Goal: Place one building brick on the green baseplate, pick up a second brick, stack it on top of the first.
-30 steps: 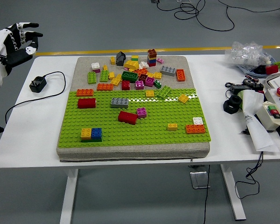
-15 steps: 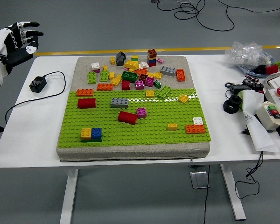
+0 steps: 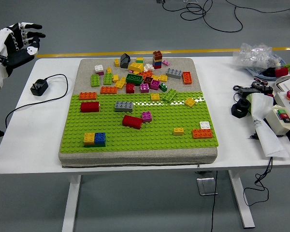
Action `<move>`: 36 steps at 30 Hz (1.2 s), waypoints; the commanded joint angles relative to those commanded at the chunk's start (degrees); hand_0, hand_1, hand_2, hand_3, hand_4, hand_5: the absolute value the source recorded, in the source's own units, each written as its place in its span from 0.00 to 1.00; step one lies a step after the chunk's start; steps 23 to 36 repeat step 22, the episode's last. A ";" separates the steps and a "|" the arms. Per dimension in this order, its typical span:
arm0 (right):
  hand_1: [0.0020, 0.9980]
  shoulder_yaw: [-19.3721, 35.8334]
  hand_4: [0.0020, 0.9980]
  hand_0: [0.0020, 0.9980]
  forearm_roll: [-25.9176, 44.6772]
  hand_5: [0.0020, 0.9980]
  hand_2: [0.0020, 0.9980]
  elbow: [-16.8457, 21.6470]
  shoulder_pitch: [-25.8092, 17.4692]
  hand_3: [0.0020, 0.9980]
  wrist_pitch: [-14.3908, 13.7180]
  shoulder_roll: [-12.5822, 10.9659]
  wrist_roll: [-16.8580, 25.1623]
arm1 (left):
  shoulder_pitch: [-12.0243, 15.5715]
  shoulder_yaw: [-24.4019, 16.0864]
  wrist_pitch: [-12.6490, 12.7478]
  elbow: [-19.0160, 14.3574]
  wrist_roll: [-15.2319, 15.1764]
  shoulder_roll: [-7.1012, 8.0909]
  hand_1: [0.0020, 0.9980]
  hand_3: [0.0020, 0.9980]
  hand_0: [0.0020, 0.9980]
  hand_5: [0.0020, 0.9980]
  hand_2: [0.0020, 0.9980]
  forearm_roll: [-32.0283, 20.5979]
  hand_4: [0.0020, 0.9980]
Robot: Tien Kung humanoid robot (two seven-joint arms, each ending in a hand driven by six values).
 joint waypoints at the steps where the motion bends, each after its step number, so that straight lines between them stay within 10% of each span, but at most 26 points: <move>1: 0.72 0.00 0.97 0.77 0.00 0.70 0.77 0.00 0.00 0.78 0.00 0.00 0.00 | -0.01 0.00 -0.11 -0.01 -0.03 0.00 0.69 0.63 0.68 0.00 0.57 0.18 0.33; 10: 0.72 0.08 0.97 0.77 0.01 0.70 0.77 0.00 -0.02 0.78 0.02 -0.02 -0.01 | -0.11 -0.09 -1.09 -0.12 -0.22 -0.03 0.69 0.73 0.67 0.00 0.59 2.14 0.43; 11: 0.72 0.10 0.97 0.77 0.02 0.70 0.77 0.00 -0.02 0.78 0.02 -0.02 -0.01 | -0.12 -0.10 -1.33 -0.09 -0.24 -0.03 0.78 0.85 0.74 0.00 0.78 2.17 0.69; 17: 0.72 0.10 0.97 0.77 0.07 0.70 0.77 0.00 -0.01 0.78 0.01 0.00 -0.01 | -0.15 -0.17 -2.02 0.13 -0.40 -0.05 0.82 0.88 0.84 0.03 0.84 2.01 0.77; 36: 0.72 0.13 0.97 0.77 0.08 0.70 0.77 0.00 -0.07 0.78 0.02 0.01 -0.01 | -0.19 -0.24 -2.57 0.24 -0.49 -0.03 0.82 0.88 0.84 0.03 0.84 2.04 0.77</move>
